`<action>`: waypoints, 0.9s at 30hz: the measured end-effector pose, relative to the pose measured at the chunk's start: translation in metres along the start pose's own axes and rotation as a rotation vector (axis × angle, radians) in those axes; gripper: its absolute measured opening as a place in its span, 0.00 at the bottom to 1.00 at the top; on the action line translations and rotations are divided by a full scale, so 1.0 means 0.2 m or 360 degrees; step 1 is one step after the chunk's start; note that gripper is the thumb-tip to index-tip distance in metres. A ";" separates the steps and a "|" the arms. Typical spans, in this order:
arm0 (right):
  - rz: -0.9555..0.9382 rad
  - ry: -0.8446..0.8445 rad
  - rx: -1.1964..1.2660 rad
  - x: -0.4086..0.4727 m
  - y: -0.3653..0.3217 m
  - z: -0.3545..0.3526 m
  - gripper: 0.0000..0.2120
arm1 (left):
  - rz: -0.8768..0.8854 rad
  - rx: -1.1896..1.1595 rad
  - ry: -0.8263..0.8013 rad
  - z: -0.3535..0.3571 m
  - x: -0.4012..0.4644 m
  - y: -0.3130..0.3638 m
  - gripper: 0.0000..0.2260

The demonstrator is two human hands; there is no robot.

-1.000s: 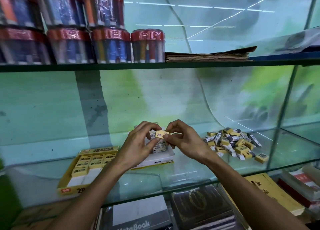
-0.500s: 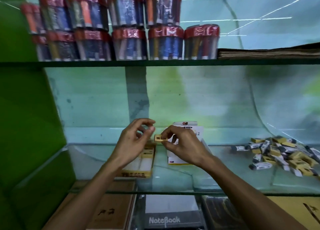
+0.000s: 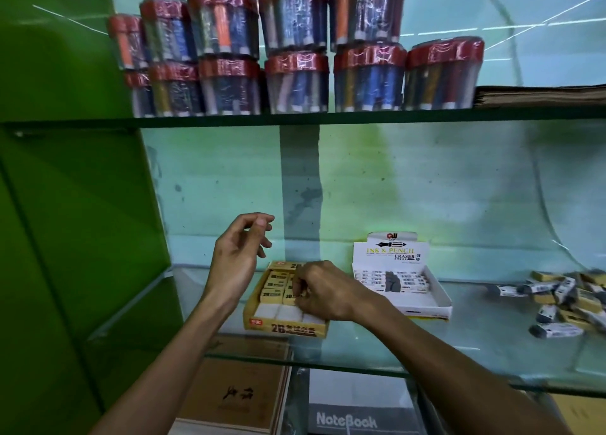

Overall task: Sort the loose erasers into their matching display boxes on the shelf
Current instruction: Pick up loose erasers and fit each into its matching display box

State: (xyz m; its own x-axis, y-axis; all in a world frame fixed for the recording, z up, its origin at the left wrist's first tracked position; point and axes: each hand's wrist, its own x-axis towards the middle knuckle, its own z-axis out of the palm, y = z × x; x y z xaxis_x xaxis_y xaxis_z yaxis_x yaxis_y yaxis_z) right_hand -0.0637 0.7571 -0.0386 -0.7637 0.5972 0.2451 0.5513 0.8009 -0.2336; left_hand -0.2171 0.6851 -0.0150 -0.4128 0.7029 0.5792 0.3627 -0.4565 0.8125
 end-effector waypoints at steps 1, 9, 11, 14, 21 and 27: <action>0.0004 -0.0007 0.0009 0.00 0.00 0.00 0.05 | -0.0008 -0.0003 0.0000 0.00 0.00 0.00 0.08; -0.0062 0.0103 0.0054 -0.04 0.08 -0.02 0.08 | 0.0011 -0.0064 -0.0089 0.08 -0.03 0.01 0.08; -0.0059 0.0252 0.0069 -0.11 0.14 -0.06 0.07 | 0.0014 -0.0120 -0.0137 0.15 -0.04 0.02 0.08; -0.0012 0.0485 0.0049 -0.24 0.25 -0.12 0.05 | 0.0040 -0.0206 -0.0230 0.26 -0.06 0.03 0.08; 0.0225 0.0723 0.0072 -0.62 0.49 -0.27 0.02 | 0.0071 -0.0429 -0.0455 0.60 -0.15 0.09 0.06; 0.0564 0.0709 -0.0072 -0.86 0.74 -0.37 0.04 | 0.0070 -0.0357 -0.0723 0.89 -0.19 0.10 0.06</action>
State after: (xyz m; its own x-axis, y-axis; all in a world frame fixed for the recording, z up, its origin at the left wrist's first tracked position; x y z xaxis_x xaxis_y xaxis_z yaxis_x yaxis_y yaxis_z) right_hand 0.1739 0.7763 -0.0457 -0.3196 0.7825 0.5343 0.7692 0.5436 -0.3359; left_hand -0.0454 0.7454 -0.0324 0.0221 0.8240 0.5662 0.1627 -0.5618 0.8111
